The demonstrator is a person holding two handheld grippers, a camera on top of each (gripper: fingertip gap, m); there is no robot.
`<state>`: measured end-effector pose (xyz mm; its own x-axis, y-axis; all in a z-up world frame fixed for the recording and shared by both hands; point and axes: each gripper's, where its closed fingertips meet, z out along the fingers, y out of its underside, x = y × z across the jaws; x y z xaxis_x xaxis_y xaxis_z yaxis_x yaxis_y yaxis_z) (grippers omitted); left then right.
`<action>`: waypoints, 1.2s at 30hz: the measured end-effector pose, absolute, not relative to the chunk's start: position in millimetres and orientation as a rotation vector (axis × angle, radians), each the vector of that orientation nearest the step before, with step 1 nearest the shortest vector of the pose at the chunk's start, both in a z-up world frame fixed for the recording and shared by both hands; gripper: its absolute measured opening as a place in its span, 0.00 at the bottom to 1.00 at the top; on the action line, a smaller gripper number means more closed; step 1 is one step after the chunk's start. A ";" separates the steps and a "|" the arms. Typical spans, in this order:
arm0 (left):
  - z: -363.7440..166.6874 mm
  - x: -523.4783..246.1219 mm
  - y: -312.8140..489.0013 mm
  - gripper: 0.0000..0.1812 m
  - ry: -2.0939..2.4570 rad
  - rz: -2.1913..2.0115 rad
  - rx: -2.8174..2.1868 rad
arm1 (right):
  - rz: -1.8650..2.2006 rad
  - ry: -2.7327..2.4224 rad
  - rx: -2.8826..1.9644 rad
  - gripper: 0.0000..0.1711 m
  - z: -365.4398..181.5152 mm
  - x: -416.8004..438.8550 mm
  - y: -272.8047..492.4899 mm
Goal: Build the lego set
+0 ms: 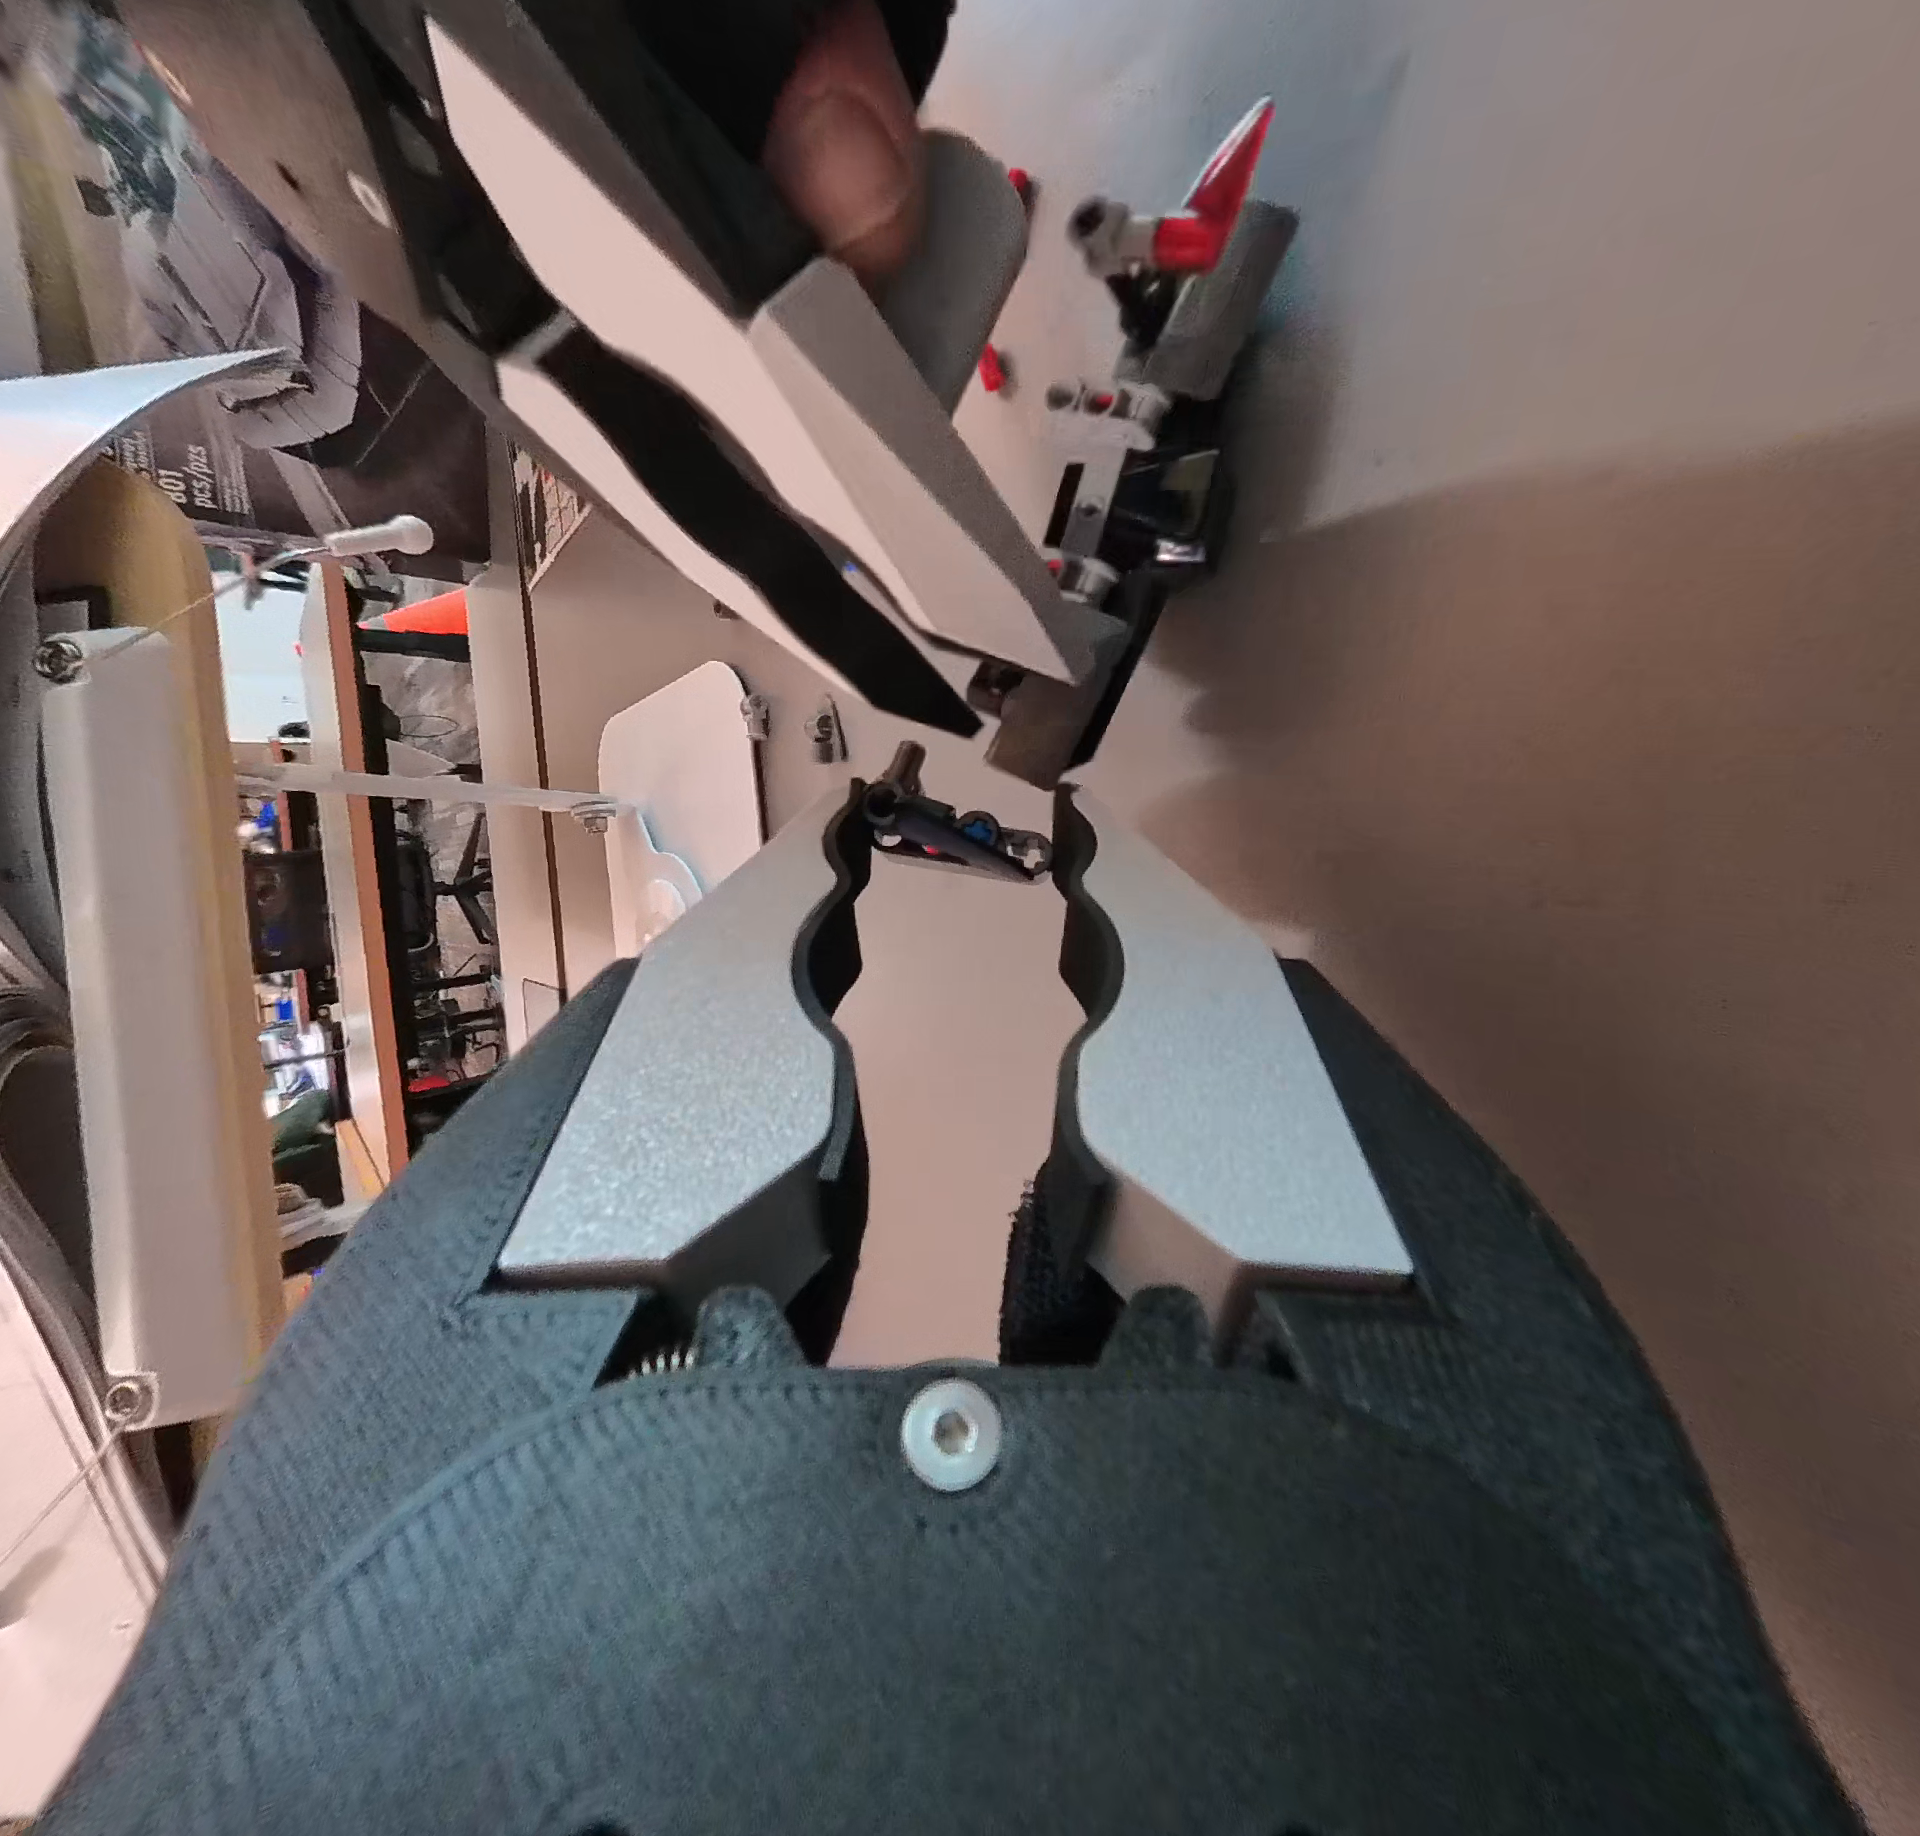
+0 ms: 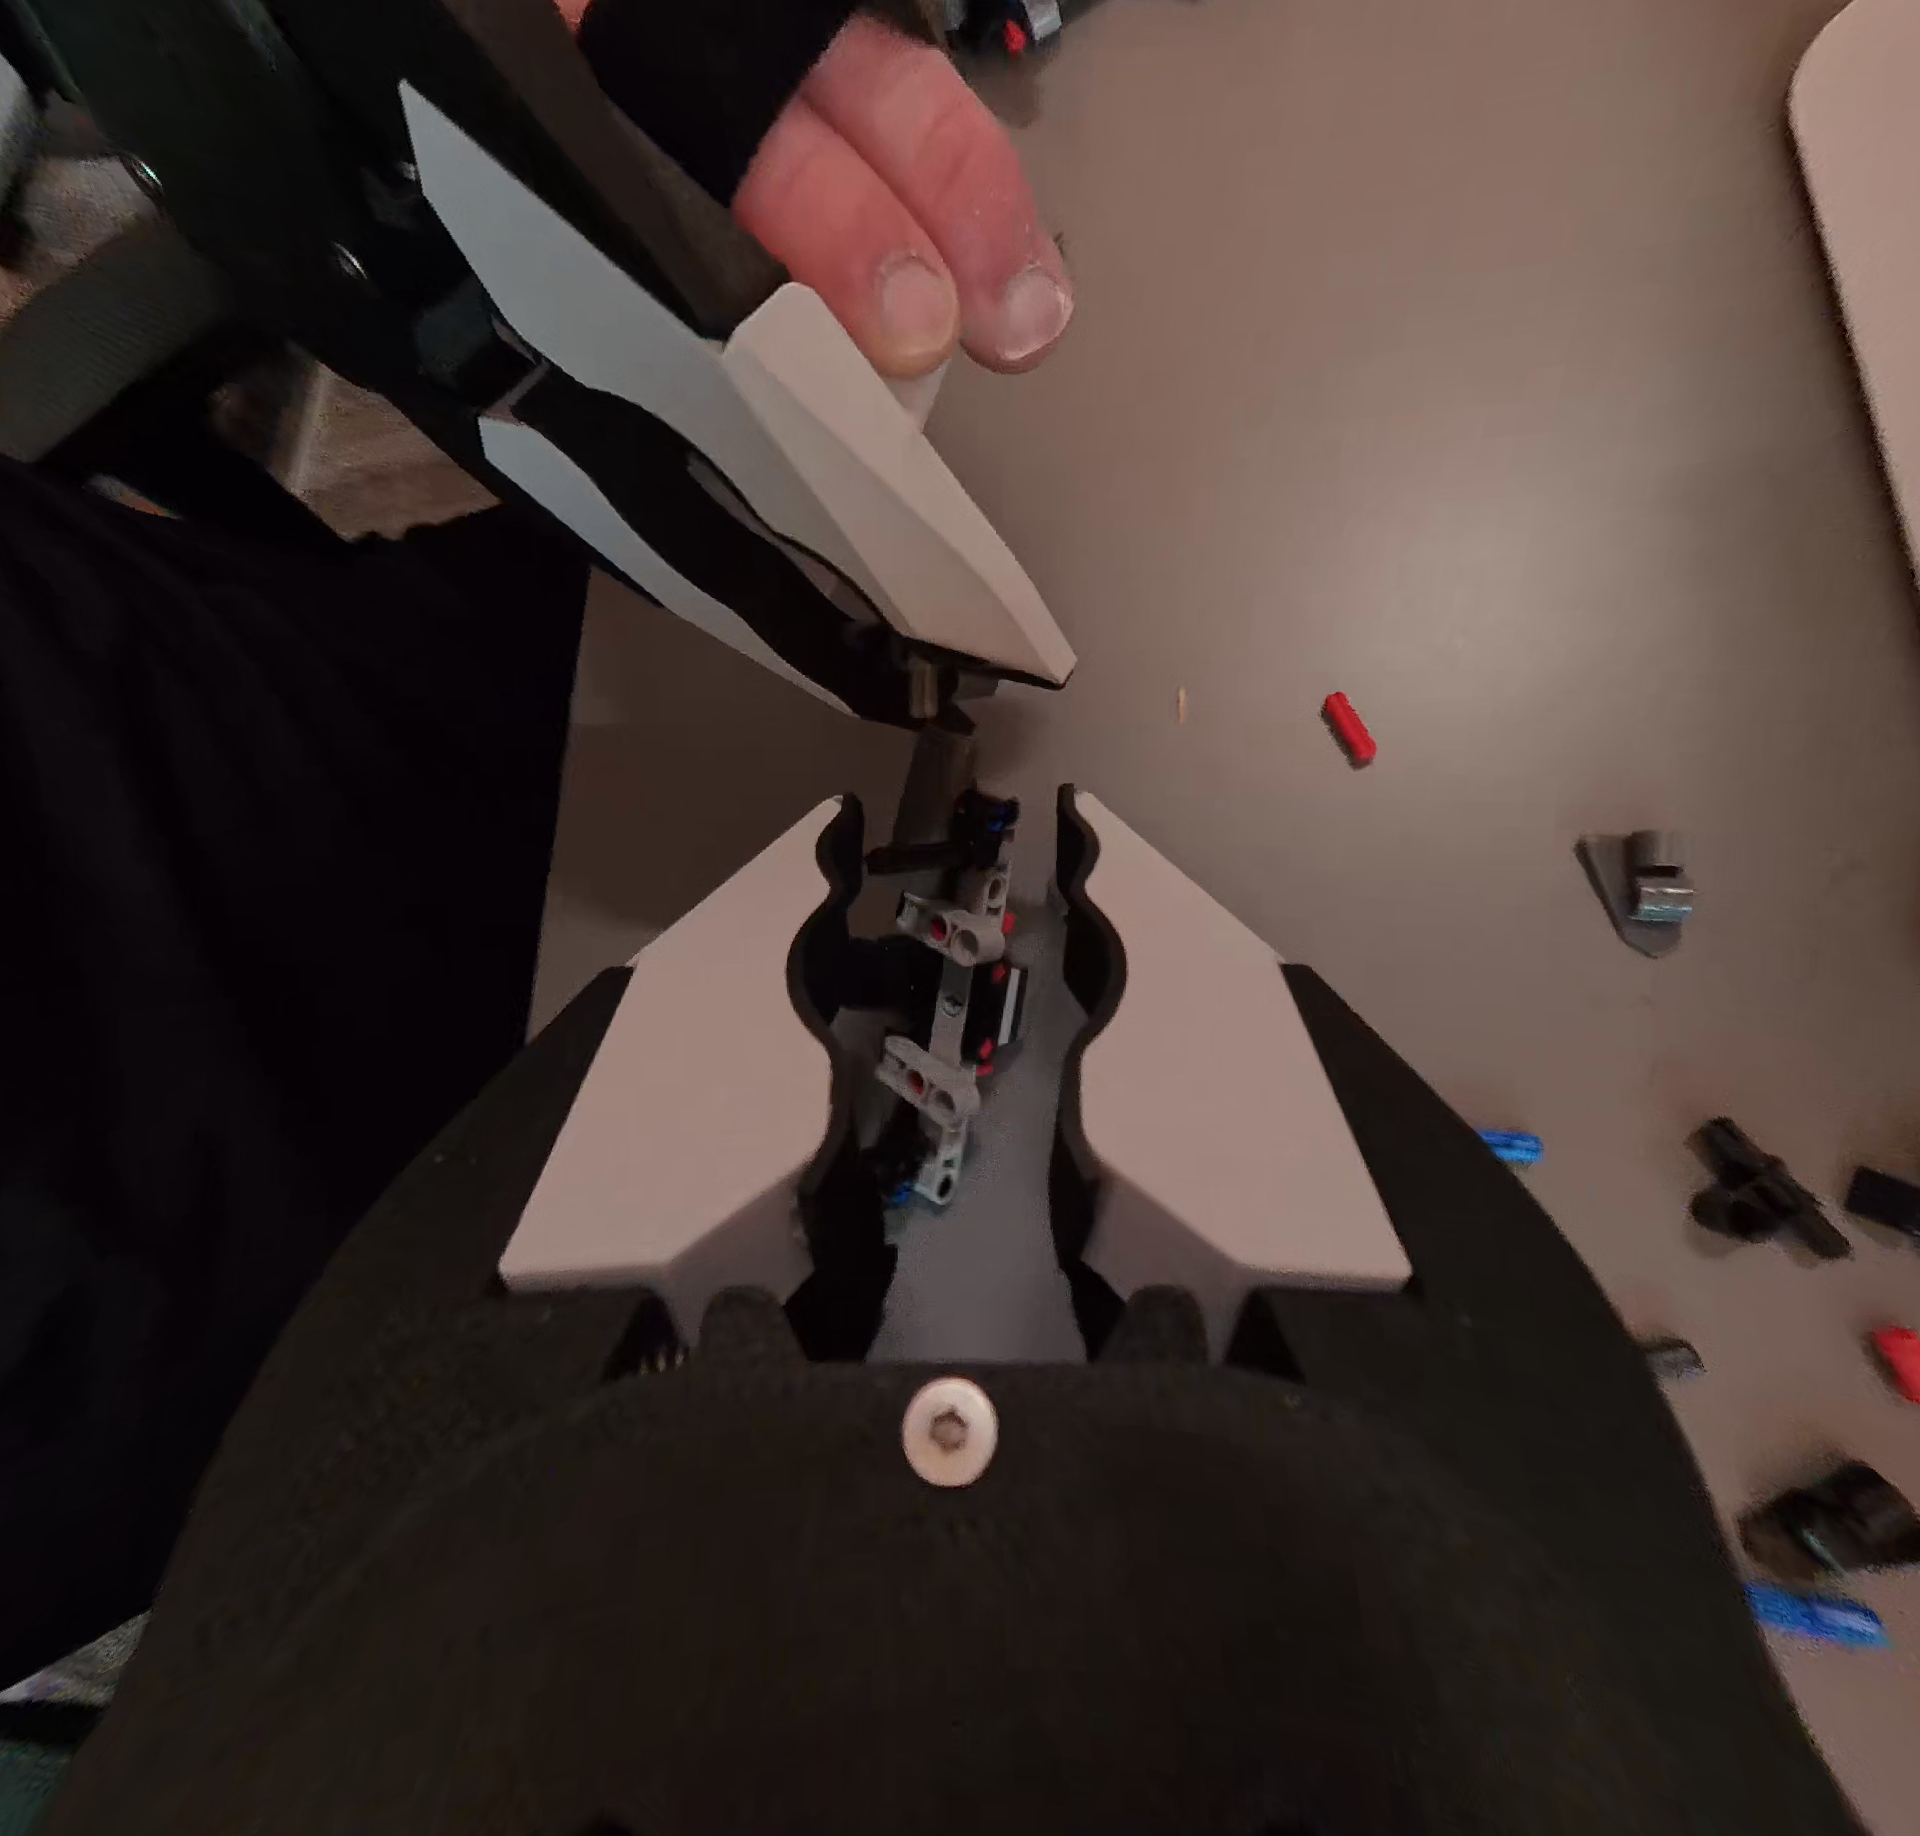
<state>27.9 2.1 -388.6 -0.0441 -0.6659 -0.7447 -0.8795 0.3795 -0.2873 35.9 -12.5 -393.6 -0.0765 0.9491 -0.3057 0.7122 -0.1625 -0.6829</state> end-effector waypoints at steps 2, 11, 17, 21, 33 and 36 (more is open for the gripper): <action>-392.0 26.4 1.7 0.18 1.776 0.304 -1.369 | 0.944 -1.807 -1.853 0.23 -393.0 38.5 -9.3; -404.2 21.8 -1.4 0.18 1.755 0.247 -1.425 | 0.515 -1.769 -1.874 0.26 -409.4 30.4 -9.8; -410.3 10.1 0.1 0.18 1.729 0.226 -1.464 | 0.389 -1.806 -1.808 0.24 -407.8 20.9 -8.1; -410.1 4.7 -0.3 0.18 1.702 0.203 -1.478 | 0.389 -1.857 -1.780 0.24 -402.8 18.4 -10.3; -412.8 -3.4 -6.8 0.18 1.671 0.169 -1.490 | 0.378 -2.008 -1.758 0.13 -420.7 11.4 -15.6; -412.9 -3.7 -8.0 0.18 1.667 0.161 -1.486 | 0.398 -2.015 -1.760 0.13 -421.1 10.2 -16.8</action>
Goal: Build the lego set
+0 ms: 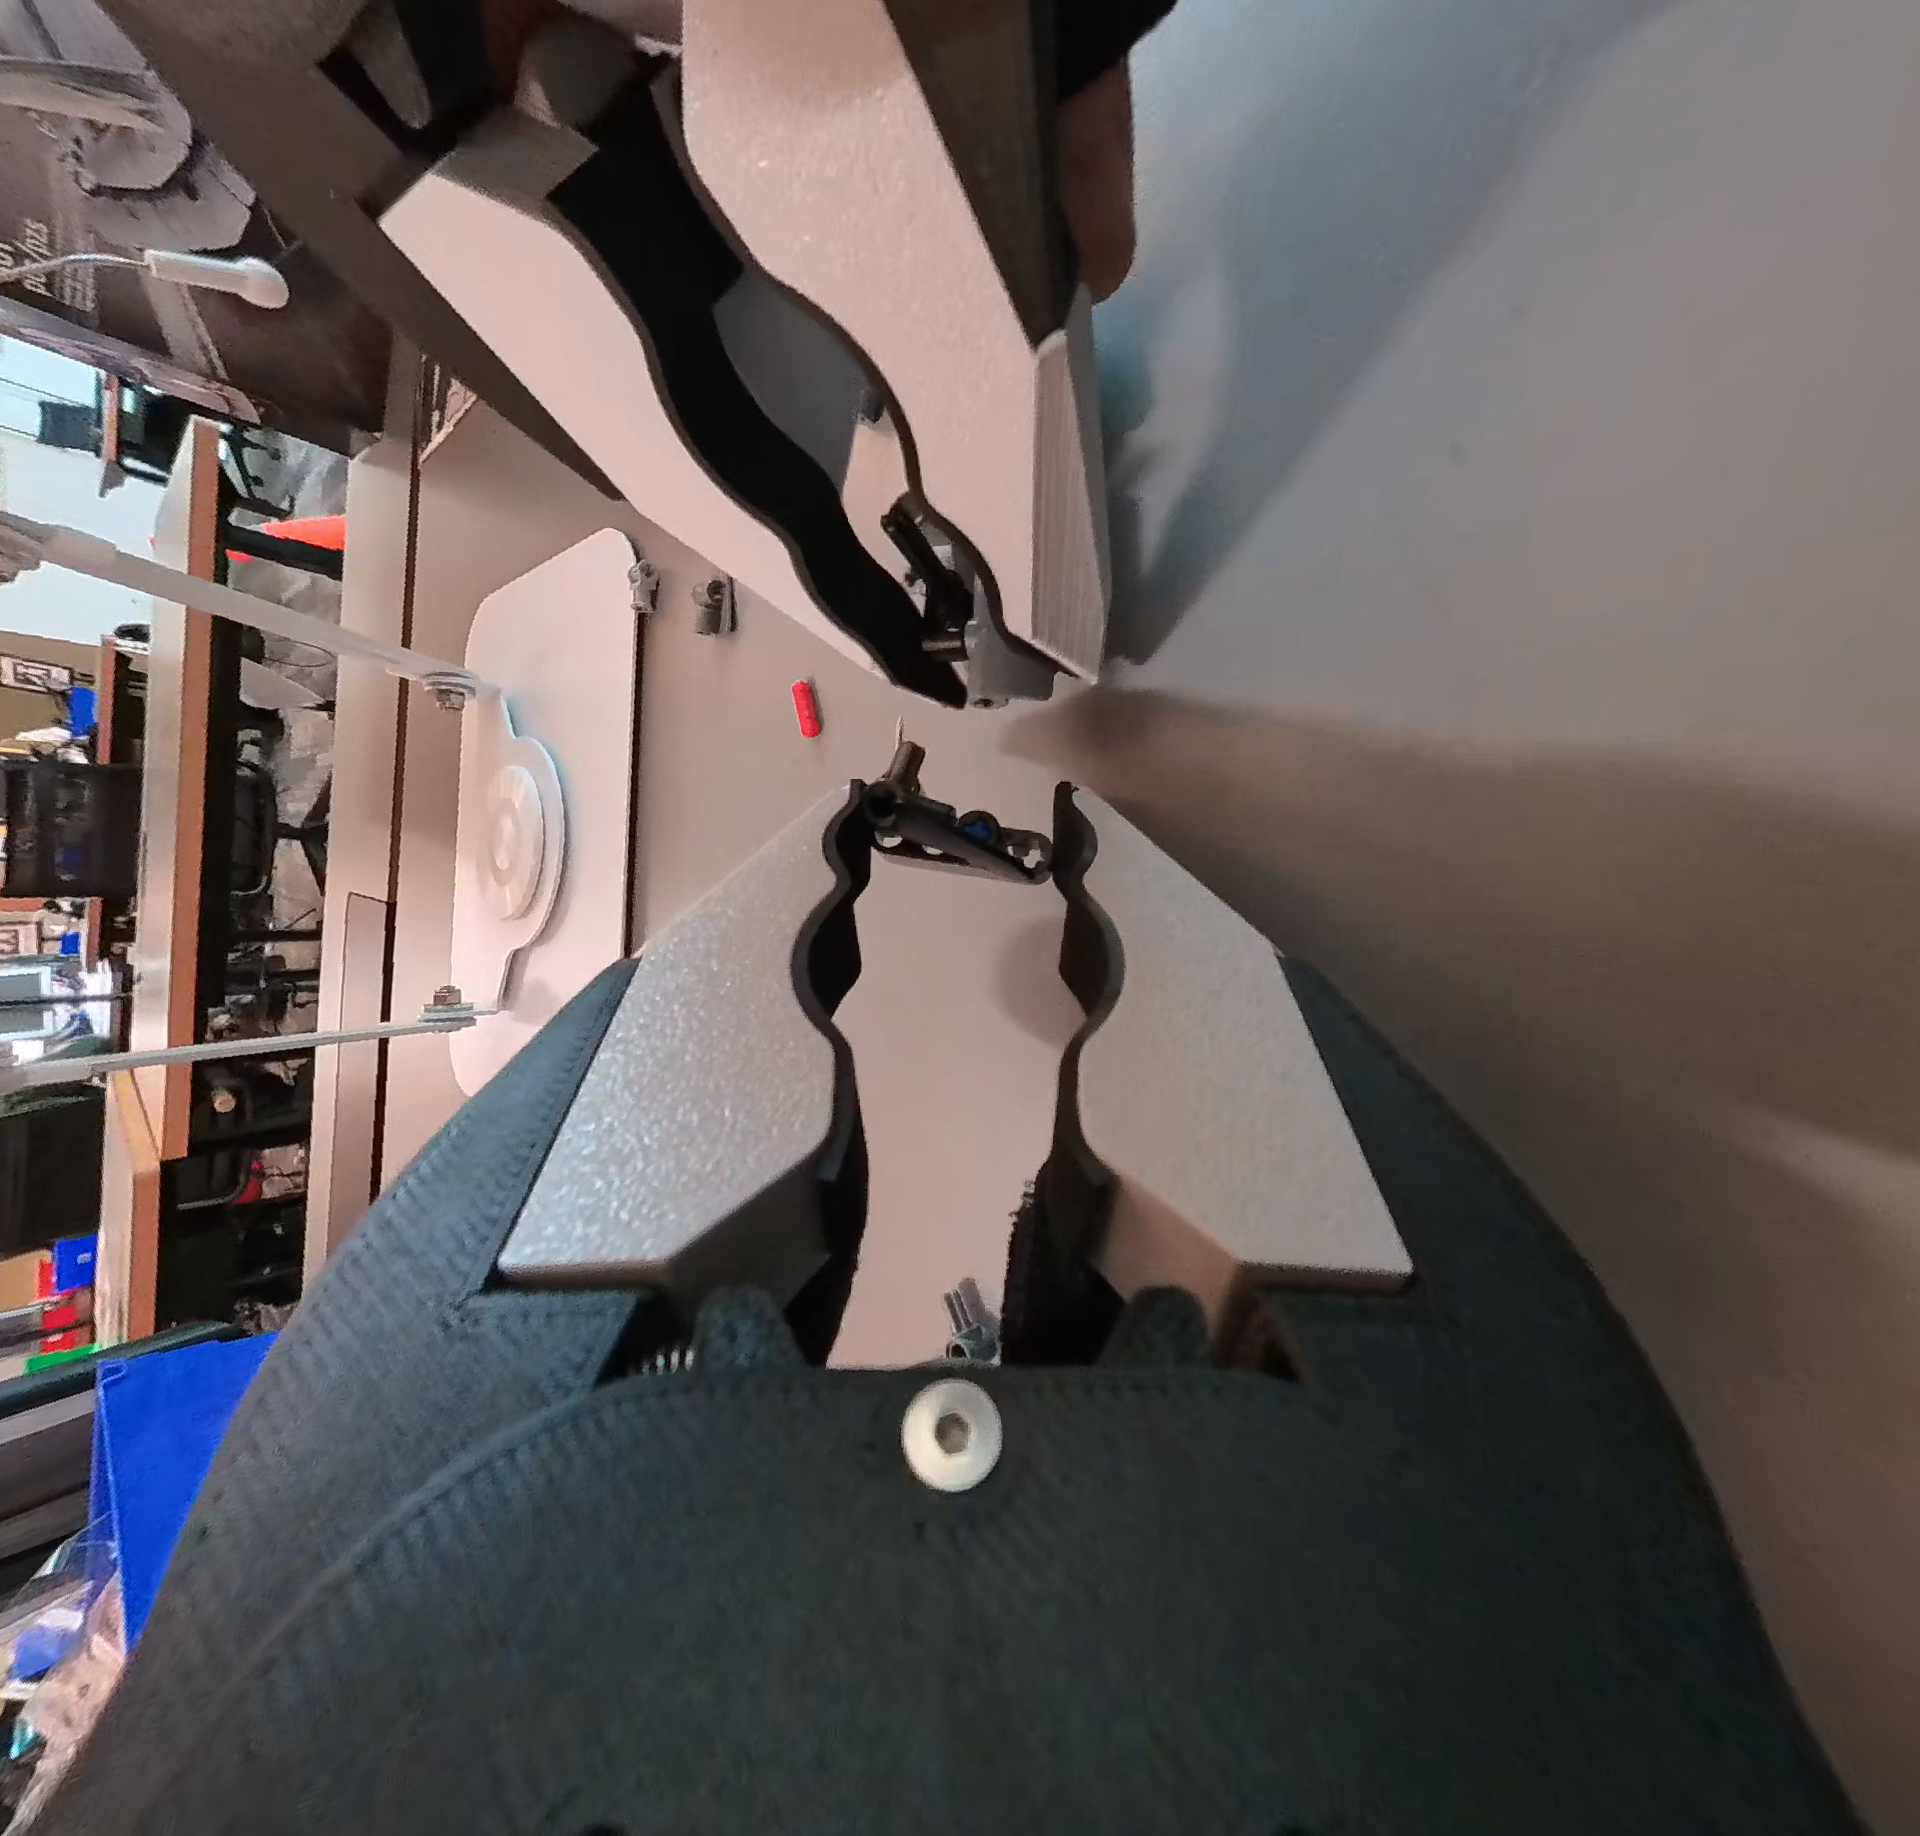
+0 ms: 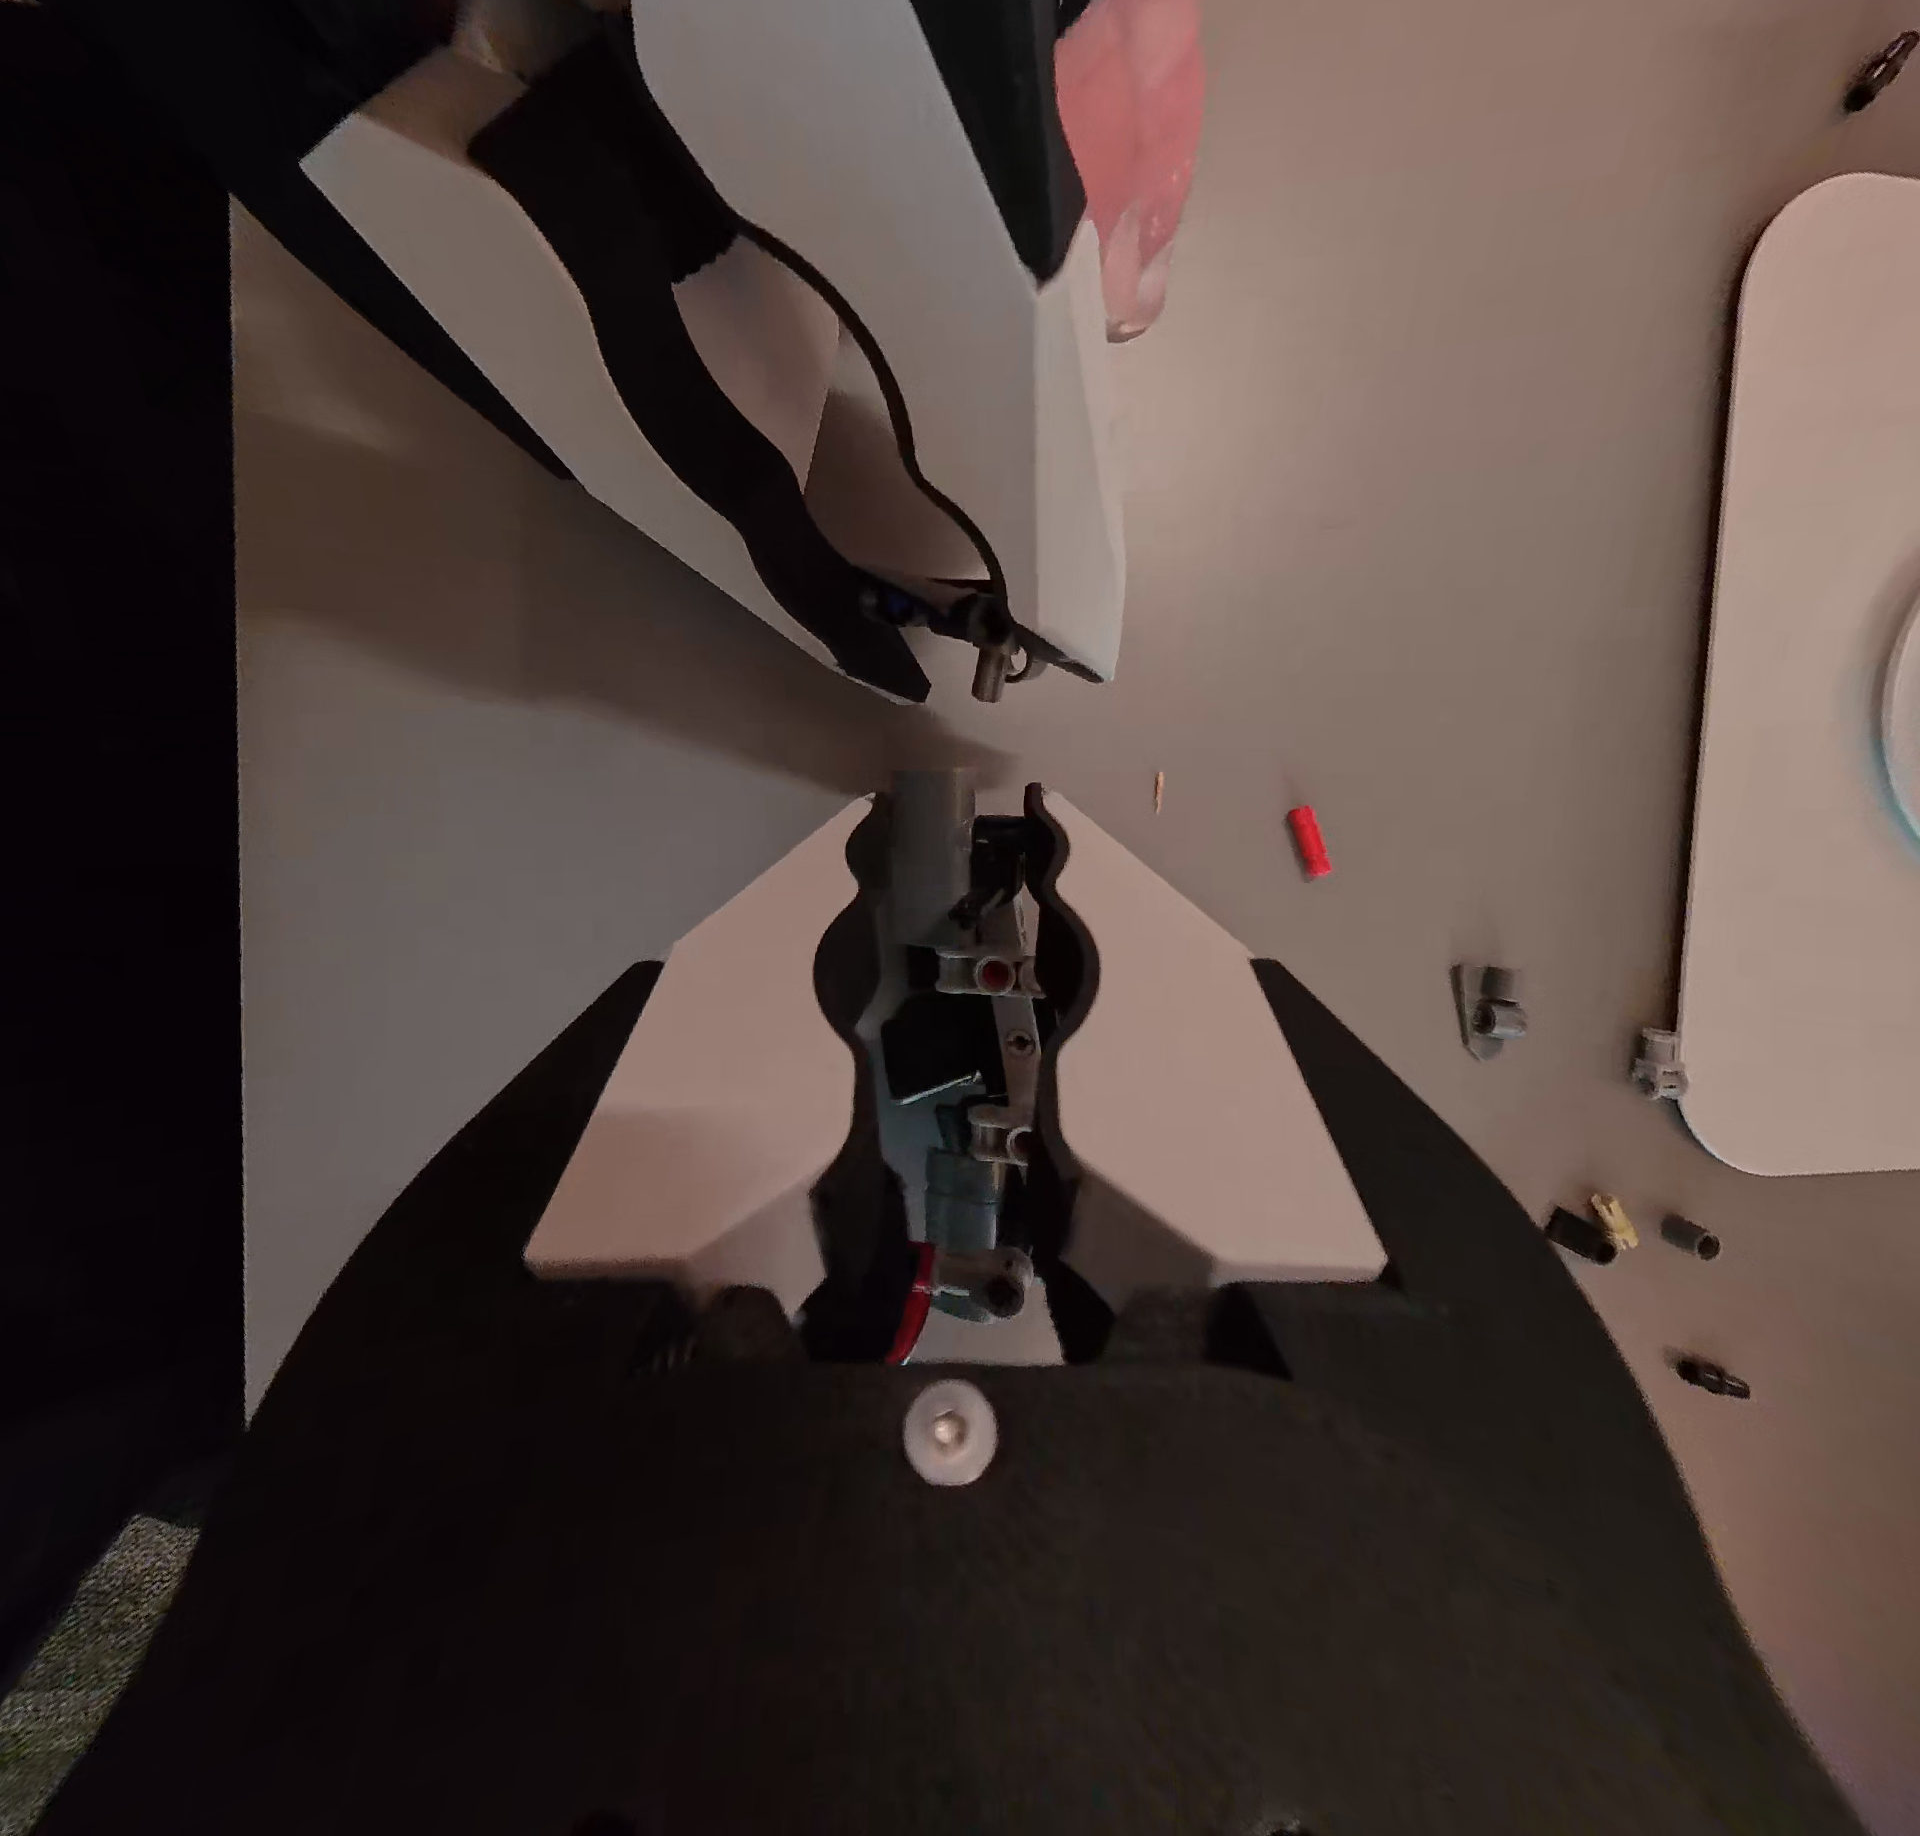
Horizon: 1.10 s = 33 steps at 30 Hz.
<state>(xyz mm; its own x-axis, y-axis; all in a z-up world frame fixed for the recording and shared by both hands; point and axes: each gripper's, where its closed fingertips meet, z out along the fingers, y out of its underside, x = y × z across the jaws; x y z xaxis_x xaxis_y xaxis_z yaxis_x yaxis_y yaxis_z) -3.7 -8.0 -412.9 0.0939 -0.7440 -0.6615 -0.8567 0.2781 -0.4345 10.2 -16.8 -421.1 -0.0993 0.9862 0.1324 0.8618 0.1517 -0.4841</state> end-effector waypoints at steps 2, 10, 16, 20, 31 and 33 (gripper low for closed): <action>-411.5 -3.3 -8.3 0.18 1.658 0.155 -1.478 | 0.435 -2.015 -1.768 0.13 -420.0 10.7 -17.5; -397.1 4.0 -3.9 0.18 1.608 0.187 -1.420 | 0.889 -1.918 -1.826 0.13 -395.4 9.4 -21.7; -382.7 11.5 0.3 0.18 1.607 0.270 -1.348 | 1.166 -1.830 -1.834 0.13 -377.2 10.7 -21.7; -378.6 14.2 3.3 0.18 1.635 0.319 -1.321 | 1.222 -1.813 -1.835 0.13 -374.1 12.9 -19.8; -371.0 18.4 8.0 0.18 1.715 0.467 -1.222 | 1.344 -1.795 -1.831 0.12 -368.1 18.1 -17.7; -370.3 19.1 7.9 0.18 1.744 0.503 -1.178 | 1.375 -1.799 -1.830 0.12 -367.8 19.4 -18.5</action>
